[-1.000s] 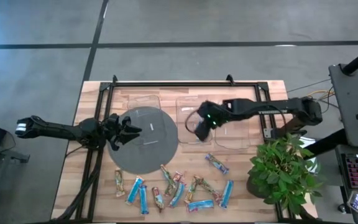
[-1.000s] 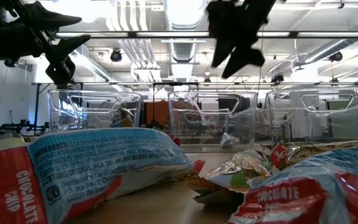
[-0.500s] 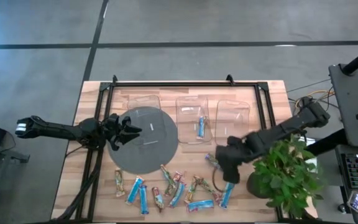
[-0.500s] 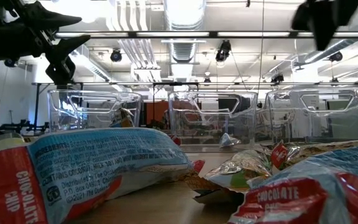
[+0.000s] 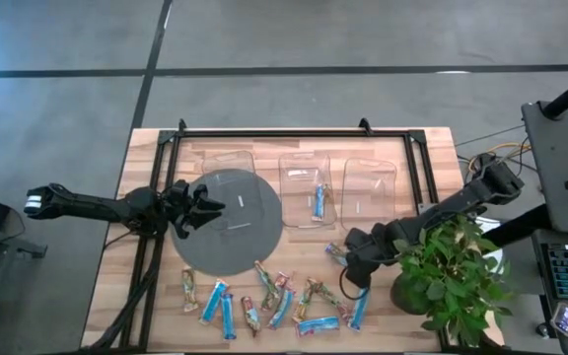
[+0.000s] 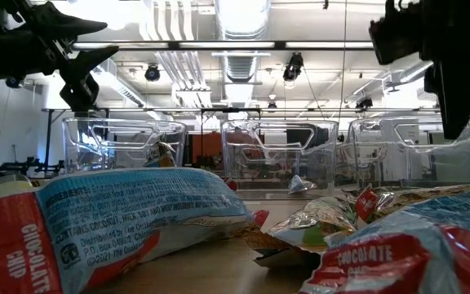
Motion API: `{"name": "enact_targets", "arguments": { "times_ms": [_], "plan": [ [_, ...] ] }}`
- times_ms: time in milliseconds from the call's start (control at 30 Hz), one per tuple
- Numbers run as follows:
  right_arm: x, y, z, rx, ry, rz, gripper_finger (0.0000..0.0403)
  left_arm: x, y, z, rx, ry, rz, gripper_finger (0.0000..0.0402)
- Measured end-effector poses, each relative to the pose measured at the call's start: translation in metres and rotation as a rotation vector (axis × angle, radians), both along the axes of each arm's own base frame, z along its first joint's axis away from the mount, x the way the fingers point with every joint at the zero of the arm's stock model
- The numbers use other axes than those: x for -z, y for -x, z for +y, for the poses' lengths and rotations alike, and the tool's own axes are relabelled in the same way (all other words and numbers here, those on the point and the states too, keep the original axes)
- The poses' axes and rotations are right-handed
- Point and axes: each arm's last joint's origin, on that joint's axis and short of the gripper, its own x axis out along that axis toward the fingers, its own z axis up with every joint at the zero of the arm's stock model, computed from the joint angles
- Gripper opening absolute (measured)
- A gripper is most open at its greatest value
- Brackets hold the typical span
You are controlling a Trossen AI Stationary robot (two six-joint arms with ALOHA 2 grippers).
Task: Pick and place Granola Bars by type
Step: Put the blue granola bar into the right transparent bin
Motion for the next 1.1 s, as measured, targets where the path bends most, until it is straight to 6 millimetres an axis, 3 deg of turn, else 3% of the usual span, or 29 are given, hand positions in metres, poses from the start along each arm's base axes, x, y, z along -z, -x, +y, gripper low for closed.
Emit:
{"name": "enact_targets", "arguments": {
  "times_ms": [167,333,467,567,733,933,1100],
  "plan": [
    [0.002,-0.002,-0.005,0.023,-0.077,0.033,0.0233,0.000,0.000,0.000,0.000,0.000,0.000,0.0142],
    [0.019,-0.015,-0.010,0.034,-0.228,0.100,0.0233,0.000,0.000,0.000,0.000,0.000,0.000,0.0142],
    [0.010,-0.026,-0.004,0.015,-0.222,0.063,0.0232,0.000,0.000,0.000,-0.001,0.000,0.000,0.0142],
    [0.003,-0.029,-0.004,0.083,-0.221,0.051,0.0233,0.000,0.000,0.000,-0.001,0.000,0.000,0.0142],
    [0.015,-0.032,-0.010,0.258,-0.258,0.134,0.0228,0.000,0.000,0.000,-0.001,0.000,0.000,0.0142],
    [0.011,-0.024,-0.003,0.412,-0.247,0.176,0.0208,0.000,0.000,0.000,-0.001,0.000,0.000,0.0142],
    [0.026,-0.021,0.001,0.460,-0.212,0.219,0.0201,0.000,0.000,0.000,-0.001,0.000,0.000,0.0142]
  ]
}}
